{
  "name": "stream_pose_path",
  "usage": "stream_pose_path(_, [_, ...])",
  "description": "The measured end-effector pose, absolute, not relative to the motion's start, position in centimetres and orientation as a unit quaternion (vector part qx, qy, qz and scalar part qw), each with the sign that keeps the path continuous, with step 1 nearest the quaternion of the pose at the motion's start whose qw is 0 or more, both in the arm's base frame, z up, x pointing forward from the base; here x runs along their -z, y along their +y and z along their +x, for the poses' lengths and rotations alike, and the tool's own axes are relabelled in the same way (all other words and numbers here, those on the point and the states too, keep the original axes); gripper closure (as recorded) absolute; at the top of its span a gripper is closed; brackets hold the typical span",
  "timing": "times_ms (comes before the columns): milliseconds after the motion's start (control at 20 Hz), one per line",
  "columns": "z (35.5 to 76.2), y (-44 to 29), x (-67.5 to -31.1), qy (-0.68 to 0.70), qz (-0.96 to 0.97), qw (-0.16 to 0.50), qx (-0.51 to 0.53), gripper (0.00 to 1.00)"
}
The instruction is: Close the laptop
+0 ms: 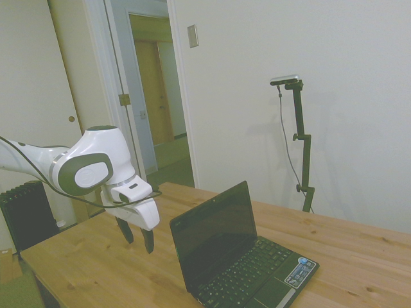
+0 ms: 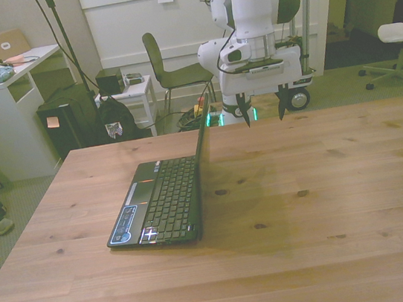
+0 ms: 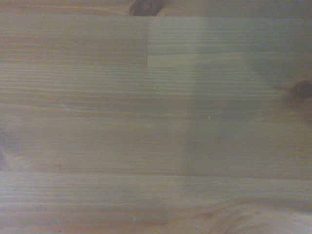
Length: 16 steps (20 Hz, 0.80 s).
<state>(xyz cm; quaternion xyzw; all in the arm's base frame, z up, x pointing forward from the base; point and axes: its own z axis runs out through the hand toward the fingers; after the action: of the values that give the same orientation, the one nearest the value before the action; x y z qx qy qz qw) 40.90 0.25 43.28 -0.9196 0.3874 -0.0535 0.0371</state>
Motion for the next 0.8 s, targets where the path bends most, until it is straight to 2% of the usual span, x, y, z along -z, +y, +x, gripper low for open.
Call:
stream_pose_path(200, [41.8, 2.0, -44.4, 0.398, -0.915, 0.018, 0.072, 0.00])
stream_pose_path(450, [46.1, 6.7, -48.2, 0.414, -0.904, 0.005, 0.109, 0.00])
stream_pose_path(800, [55.1, 0.0, -52.1, 0.486, -0.867, 0.006, 0.112, 0.00])
